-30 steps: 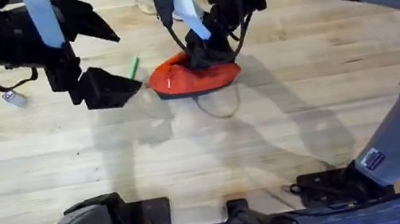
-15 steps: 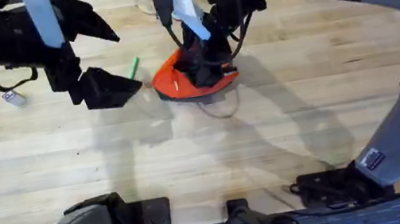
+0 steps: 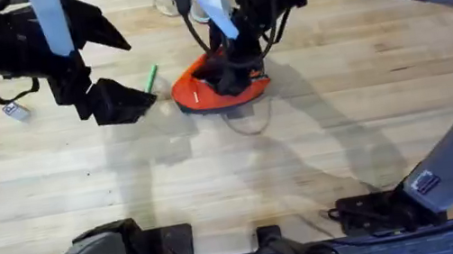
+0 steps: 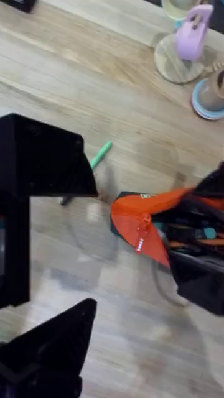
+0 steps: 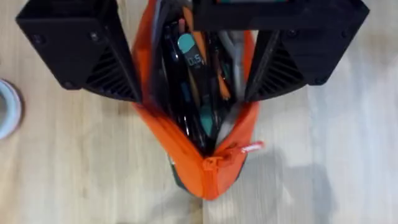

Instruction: Unzip the bag, pick up the pens from the table one at a time and place them inside, then zip the bag closed.

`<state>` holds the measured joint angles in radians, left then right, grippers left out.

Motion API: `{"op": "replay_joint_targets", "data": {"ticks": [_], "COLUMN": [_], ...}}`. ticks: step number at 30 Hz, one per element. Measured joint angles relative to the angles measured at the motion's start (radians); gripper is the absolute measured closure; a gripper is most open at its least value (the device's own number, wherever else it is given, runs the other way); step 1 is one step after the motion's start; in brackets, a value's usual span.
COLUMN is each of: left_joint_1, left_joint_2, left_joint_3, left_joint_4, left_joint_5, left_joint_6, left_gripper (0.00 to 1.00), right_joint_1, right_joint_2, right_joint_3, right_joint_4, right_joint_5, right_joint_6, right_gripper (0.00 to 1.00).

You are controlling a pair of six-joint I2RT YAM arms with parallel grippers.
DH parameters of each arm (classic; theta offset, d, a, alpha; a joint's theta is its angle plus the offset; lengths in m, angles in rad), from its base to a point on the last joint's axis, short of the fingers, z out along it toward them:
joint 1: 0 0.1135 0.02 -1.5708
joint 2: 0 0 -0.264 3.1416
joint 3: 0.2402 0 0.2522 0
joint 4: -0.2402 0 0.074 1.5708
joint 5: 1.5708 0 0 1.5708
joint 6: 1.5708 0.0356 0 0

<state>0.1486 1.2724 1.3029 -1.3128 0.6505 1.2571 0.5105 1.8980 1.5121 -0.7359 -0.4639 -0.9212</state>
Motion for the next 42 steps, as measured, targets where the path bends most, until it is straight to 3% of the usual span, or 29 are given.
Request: {"op": "replay_joint_targets", "data": {"ticks": [13, 24, 32, 36, 42], "left_joint_1": [0.000, 0.000, 0.000, 0.000, 0.000], "left_joint_2": [0.097, 0.255, 0.353, 0.389, 0.420], "left_joint_3": [0.000, 0.000, 0.000, 0.000, 0.000], "left_joint_4": [0.158, 0.286, 0.310, 0.268, 0.298], "left_joint_5": [-0.155, -0.200, -0.203, -0.203, -0.203], "left_joint_6": [-0.263, -0.455, -0.506, -0.511, -0.515], "left_gripper": [0.008, 0.008, 0.008, 0.008, 0.008], "right_joint_1": [-0.005, -0.022, -0.022, -0.022, -0.022], "right_joint_2": [-0.168, -0.245, -0.246, -0.246, -0.246], "right_joint_3": [-0.001, -0.001, -0.001, -0.001, -0.001], "right_joint_4": [0.002, 0.002, 0.002, 0.002, 0.002], "right_joint_5": [-0.002, -0.005, -0.004, -0.004, -0.004], "right_joint_6": [0.289, 0.355, 0.365, 0.365, 0.368], "right_gripper": [0.004, 0.004, 0.004, 0.004, 0.004]}}
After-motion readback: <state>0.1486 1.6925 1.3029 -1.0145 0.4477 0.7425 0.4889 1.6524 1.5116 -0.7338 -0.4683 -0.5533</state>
